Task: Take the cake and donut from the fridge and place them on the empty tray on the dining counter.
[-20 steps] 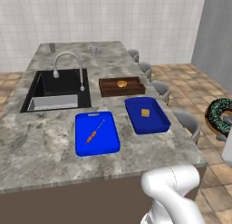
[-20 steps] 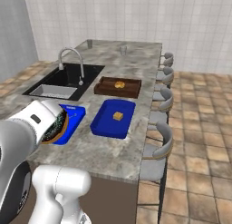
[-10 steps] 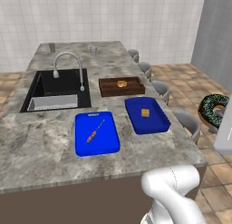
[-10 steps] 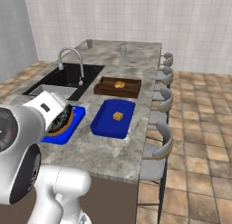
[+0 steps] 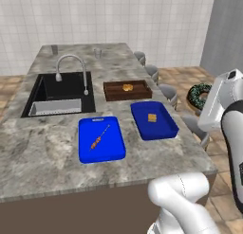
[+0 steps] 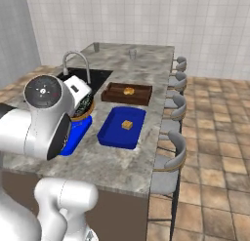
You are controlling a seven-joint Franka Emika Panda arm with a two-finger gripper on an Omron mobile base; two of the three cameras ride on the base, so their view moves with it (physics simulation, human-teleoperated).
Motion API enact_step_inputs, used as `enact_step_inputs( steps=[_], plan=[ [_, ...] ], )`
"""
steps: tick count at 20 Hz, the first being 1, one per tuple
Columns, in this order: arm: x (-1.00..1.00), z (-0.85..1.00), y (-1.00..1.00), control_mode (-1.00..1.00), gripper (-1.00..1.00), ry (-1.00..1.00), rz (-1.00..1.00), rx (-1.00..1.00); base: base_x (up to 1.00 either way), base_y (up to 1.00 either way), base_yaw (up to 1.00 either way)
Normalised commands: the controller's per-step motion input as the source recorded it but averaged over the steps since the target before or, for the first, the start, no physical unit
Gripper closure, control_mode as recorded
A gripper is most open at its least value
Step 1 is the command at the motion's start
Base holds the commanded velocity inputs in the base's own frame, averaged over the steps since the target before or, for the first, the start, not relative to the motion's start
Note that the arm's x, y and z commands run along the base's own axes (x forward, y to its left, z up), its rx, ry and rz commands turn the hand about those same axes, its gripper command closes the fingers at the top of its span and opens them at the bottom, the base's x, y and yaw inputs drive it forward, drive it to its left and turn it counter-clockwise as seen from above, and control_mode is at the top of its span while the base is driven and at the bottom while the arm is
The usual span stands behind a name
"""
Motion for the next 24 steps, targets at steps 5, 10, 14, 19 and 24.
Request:
enact_step_inputs(
  steps=[5, 10, 14, 19, 24],
  plan=[
    [0.48, -0.19, 0.0, -1.0, 1.0, 0.08, 0.0, 0.0, 0.0, 0.0, 0.0],
    [0.31, -0.24, 0.0, -1.0, 1.0, 0.22, -0.05, 0.0, 0.0, 0.0, 0.0],
    [0.39, -0.14, 0.0, -1.0, 1.0, 0.2, -0.02, 0.02, 0.0, 0.0, 0.0],
    [0.28, -0.38, 0.0, -1.0, 1.0, 0.07, 0.0, 0.04, 0.0, 0.0, 0.0],
    [0.29, -0.53, 0.0, -1.0, 1.0, 0.1, 0.0, 0.02, 0.0, 0.0, 0.0]
  ],
)
